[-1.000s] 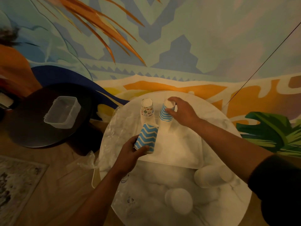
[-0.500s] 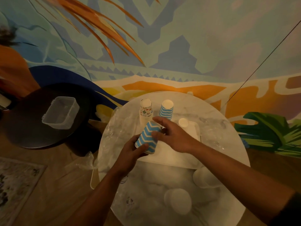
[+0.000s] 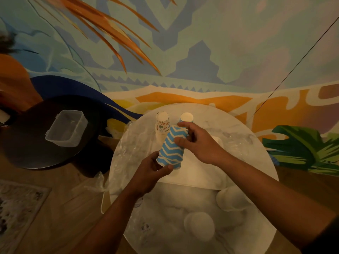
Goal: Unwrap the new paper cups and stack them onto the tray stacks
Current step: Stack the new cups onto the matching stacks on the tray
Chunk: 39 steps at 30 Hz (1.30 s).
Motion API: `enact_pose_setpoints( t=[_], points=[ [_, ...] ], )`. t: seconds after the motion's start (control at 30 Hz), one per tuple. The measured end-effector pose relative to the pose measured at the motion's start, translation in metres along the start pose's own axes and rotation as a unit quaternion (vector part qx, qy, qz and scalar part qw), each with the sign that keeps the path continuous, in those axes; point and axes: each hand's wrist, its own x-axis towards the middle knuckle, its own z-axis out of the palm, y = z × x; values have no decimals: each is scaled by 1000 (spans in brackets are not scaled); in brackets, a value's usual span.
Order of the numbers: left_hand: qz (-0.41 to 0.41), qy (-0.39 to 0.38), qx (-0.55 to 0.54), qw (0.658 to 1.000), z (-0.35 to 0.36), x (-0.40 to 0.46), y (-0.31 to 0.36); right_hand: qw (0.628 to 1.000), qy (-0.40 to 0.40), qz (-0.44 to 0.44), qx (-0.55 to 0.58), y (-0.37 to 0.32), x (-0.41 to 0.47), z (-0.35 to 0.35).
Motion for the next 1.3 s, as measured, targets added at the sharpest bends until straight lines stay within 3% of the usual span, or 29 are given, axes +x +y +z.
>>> enact_pose_setpoints(
  t=[0.2, 0.37, 0.7, 0.8, 0.9, 1.0, 1.07, 1.13, 1.2, 1.3],
  points=[
    [-11, 23, -27, 999, -3, -3, -4, 990, 122, -72, -10, -20, 34, -31],
    [-18, 31, -33, 999, -3, -6, -10, 964, 185, -119, -148, -6, 69, -49],
    [-23, 35, -23, 999, -6, -7, -5, 946, 53, 11, -319, 71, 87, -32],
    [-24, 40, -18, 999, -9, -6, -3, 946, 65, 3, -319, 65, 83, -29],
    [-21, 42, -16, 999, -12, -3, -1, 932, 116, -62, -337, 47, 69, -26],
    [-15, 43, -13, 999, -12, -1, 2, 961, 89, -66, -255, 25, 43, -14],
    [-10, 40, -1, 999, -11, 1, 4, 990, -9, -25, -139, 10, 25, -5],
    [0, 30, 19, 999, -8, 3, 6, 994, -88, -2, -68, 2, 12, 1],
    [11, 15, 38, 999, -4, 4, 9, 991, -113, -5, -66, -3, 5, 3],
    [18, 6, 50, 999, -2, 6, 11, 991, -85, -30, -94, -12, 7, -3]
  ],
)
